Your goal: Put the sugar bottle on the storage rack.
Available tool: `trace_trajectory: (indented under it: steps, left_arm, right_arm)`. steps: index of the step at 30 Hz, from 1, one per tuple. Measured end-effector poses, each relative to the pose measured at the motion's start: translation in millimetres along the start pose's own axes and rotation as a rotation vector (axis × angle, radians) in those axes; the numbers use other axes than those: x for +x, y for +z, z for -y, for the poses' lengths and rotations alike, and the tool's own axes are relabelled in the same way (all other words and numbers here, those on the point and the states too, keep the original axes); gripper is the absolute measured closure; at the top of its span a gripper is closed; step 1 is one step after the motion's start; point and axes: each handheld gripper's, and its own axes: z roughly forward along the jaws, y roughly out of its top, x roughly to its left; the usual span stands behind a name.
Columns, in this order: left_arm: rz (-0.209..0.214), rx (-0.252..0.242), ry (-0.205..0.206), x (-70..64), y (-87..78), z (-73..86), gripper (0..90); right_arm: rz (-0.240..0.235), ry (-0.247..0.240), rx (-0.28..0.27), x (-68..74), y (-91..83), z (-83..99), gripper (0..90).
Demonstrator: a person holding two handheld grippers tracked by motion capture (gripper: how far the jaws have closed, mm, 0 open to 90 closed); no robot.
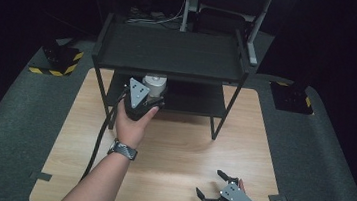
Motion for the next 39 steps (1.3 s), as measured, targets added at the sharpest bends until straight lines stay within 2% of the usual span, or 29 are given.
trace_trajectory:
  steps: [14, 22, 30, 35, 39]
  left_arm:
    - [-0.047, -0.009, 0.003, -6.4, 31.0, 4.2, 29.9]
    - [-0.050, -0.011, -0.012, -7.2, 36.2, 8.2, 29.8]
    - [-0.064, 0.002, 0.021, -9.4, 37.4, 9.9, 28.7]
    - [-0.064, 0.001, -0.006, -9.0, 35.9, 8.2, 28.9]
    - [-0.059, -0.003, -0.040, -9.4, 32.8, 6.6, 12.5]
  right_arm:
    - [-0.006, 0.008, -0.012, -1.2, -0.9, 2.0, 0.5]
    - [-0.008, 0.007, -0.012, -1.5, -0.8, 2.1, 0.5]
    - [-0.007, 0.003, -0.010, -0.8, -0.6, 1.8, 0.5]
    - [-0.007, 0.003, -0.011, -0.8, -0.6, 1.9, 0.5]
    - [-0.008, 0.003, -0.011, -1.0, -0.6, 1.9, 0.5]
